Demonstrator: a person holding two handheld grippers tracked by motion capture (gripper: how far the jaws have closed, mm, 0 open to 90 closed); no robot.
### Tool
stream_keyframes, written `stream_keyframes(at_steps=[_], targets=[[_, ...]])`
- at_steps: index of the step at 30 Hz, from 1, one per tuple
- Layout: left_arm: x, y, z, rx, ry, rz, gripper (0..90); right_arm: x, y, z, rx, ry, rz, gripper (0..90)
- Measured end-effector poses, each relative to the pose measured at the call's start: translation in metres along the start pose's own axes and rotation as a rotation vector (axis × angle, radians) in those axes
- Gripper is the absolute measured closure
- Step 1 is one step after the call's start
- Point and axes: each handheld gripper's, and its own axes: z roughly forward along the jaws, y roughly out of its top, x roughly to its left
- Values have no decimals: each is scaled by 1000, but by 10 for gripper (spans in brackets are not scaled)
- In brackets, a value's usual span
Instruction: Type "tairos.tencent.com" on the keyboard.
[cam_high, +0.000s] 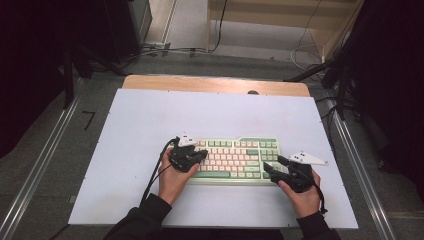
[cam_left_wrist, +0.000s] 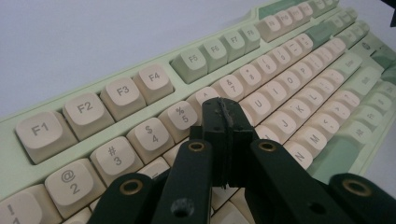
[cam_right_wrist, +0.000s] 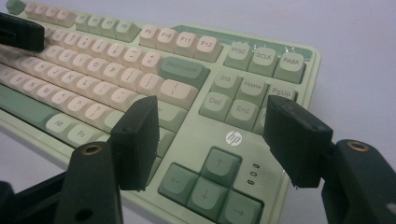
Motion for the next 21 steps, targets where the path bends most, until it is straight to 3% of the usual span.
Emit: stream_keyframes(at_steps=[10,15,21], targets=[[0,2,-6,-36,-30,-8,799,0,0,0,-1,1,1,347],[-2,4,-13,-71,-73,-24,702,-1,0,-1,-1,0,5,347],[-1,6,-22,-112,-79,-48,540,-1,-1,-1,0,0,5,346]])
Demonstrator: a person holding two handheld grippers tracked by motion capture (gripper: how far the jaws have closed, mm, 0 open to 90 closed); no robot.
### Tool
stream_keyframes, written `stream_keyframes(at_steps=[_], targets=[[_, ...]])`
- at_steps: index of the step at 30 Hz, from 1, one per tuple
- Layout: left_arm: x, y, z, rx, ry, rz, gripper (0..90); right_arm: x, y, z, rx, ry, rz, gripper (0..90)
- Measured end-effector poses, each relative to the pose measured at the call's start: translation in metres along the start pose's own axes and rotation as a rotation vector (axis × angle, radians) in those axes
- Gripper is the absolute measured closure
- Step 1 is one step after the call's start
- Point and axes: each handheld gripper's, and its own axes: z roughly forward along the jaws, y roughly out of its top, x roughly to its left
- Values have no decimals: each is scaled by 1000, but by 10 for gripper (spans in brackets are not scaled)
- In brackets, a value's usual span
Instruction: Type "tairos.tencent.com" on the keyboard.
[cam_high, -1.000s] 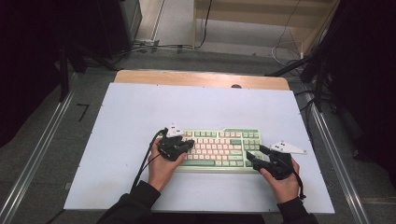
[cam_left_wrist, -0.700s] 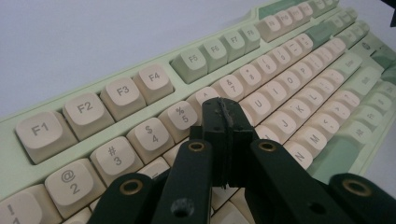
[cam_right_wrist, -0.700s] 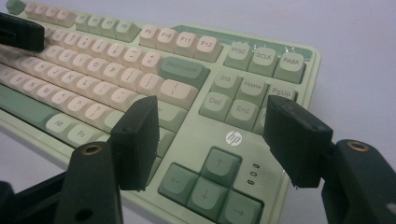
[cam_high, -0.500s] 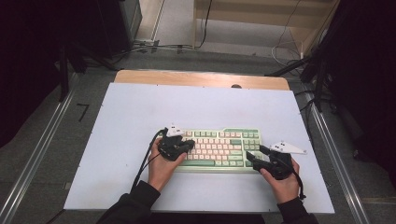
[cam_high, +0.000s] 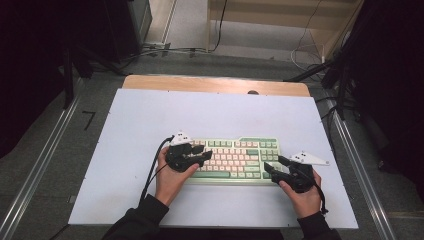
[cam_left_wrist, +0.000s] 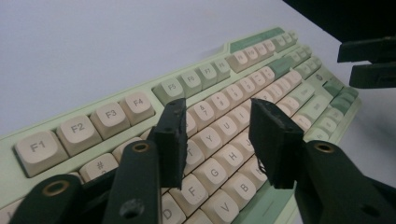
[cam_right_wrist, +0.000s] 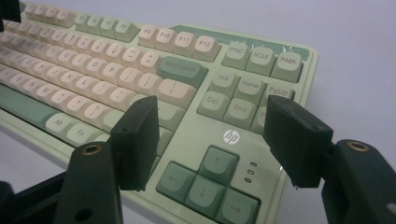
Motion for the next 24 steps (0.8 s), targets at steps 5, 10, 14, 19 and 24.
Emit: stream_keyframes(at_steps=[5,10,14,19,24], targets=[[2,1,-4,-11,18,-2,442,0,0,0,-1,-1,0,346],[6,2,-12,-26,33,-13,412,0,0,0,0,-1,-1,346],[9,1,-16,-29,39,-18,412,0,0,0,-2,0,-2,346],[13,-1,-21,-25,49,-25,414,0,-1,0,0,1,-1,345],[16,-3,-24,-19,55,-28,425,0,-1,0,0,1,-3,345]])
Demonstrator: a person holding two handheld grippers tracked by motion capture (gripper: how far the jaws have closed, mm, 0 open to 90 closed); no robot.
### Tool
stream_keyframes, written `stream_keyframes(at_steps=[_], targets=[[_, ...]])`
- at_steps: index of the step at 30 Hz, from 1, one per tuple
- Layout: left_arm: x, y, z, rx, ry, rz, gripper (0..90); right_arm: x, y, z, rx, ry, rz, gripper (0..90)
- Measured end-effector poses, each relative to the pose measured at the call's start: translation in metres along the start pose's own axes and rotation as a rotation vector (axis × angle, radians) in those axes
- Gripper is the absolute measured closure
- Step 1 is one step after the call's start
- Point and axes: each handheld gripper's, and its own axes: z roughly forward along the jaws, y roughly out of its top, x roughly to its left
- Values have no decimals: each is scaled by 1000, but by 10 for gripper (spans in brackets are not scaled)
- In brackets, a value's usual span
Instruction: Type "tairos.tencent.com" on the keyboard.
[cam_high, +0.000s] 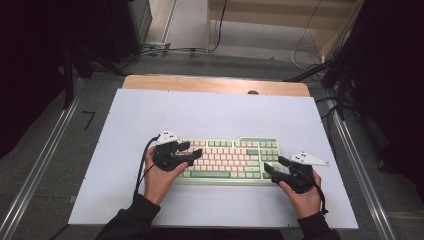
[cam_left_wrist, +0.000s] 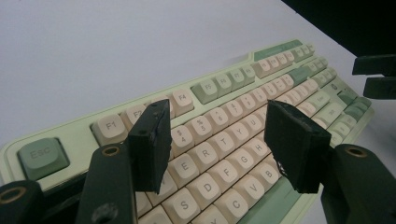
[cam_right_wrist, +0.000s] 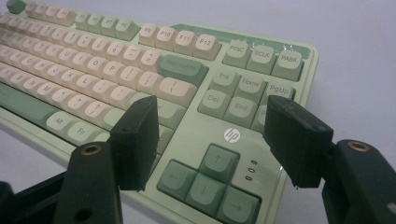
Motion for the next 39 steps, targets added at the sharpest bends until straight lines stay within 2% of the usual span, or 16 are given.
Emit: stream_keyframes(at_steps=[6,10,14,17,18,25,28,35,39], targets=[[2,-2,-1,10,-2,1,467,0,0,0,2,1,0,344],[4,-5,-3,16,5,2,594,0,0,0,2,3,0,345],[7,-9,-8,25,-12,-6,796,0,-1,0,2,5,0,344],[10,-11,-11,33,-17,-8,894,0,-1,0,2,6,1,344],[12,-13,-12,47,-13,-4,900,0,-1,0,2,5,0,344],[18,-19,-17,55,17,-8,900,0,-1,-1,2,6,2,344],[20,-23,-17,81,33,-1,900,0,-1,0,3,6,1,344],[18,-26,-13,111,62,26,900,1,-1,0,4,6,1,344],[18,-27,-12,114,62,25,900,1,-1,0,6,7,1,344]])
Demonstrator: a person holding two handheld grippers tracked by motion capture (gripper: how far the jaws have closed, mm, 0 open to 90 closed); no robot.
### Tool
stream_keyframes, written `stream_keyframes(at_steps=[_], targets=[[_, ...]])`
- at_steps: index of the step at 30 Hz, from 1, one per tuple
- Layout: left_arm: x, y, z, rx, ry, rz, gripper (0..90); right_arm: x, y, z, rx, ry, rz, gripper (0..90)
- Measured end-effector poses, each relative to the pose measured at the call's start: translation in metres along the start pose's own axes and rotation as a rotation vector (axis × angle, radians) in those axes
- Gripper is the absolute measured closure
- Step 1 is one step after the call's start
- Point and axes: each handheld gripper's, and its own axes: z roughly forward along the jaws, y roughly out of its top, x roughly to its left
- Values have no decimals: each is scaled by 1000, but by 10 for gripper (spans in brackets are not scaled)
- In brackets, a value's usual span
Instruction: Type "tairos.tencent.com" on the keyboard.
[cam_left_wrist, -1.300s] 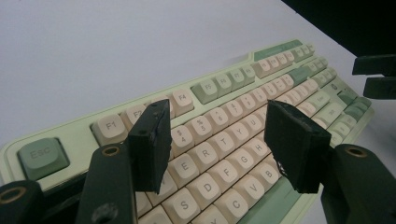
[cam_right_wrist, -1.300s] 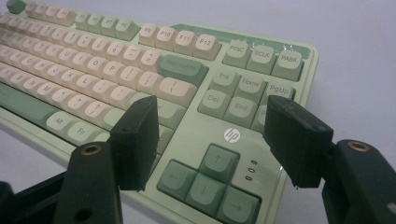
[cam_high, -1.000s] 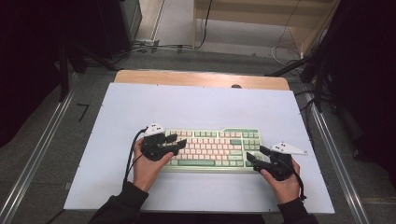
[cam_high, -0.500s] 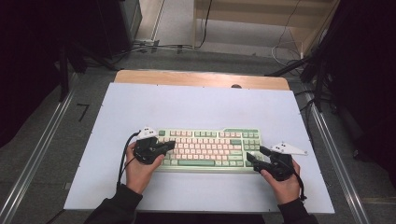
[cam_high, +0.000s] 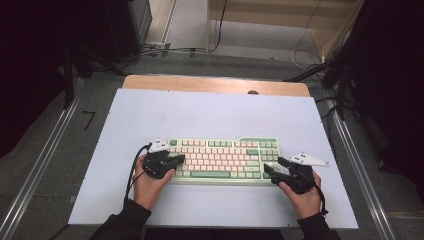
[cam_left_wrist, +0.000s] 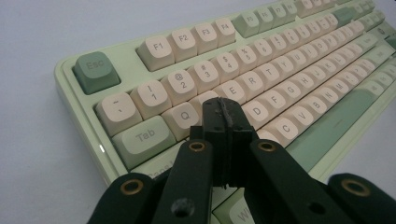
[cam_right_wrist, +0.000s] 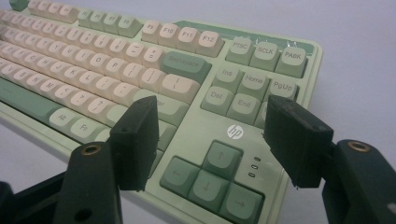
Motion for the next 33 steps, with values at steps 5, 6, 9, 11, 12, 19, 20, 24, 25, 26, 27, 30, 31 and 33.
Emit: stream_keyframes(at_steps=[5,6,9,11,12,19,20,24,25,26,27,30,31,33], targets=[[0,-1,2,12,1,-2,900,0,0,0,5,2,-3,344],[0,-1,1,9,2,1,896,0,0,0,4,2,-2,344],[-1,0,-3,-49,-14,-9,708,0,0,0,0,3,-1,344],[-2,3,-11,-137,-18,-21,618,0,0,0,2,3,-1,344],[-2,3,-11,-137,-18,-21,560,0,0,0,2,3,-1,344],[-1,3,-14,-221,23,-52,326,3,3,3,0,9,-5,342],[-1,3,-14,-217,27,-55,314,4,4,4,-2,10,-6,341],[-2,2,-11,-212,36,-51,304,7,9,8,-9,19,-11,341],[-3,2,-11,-211,38,-50,304,7,9,8,-9,19,-11,341],[-3,2,-11,-207,39,-49,303,9,12,10,-10,26,-16,341],[-3,2,-11,-206,40,-50,303,11,13,12,-9,29,-17,341],[-3,2,-11,-206,40,-51,303,17,19,17,-12,45,-30,349],[-3,2,-11,-206,42,-50,303,17,19,17,-12,45,-30,349],[-4,2,-11,-209,43,-52,303,23,24,23,-8,56,-45,382]])
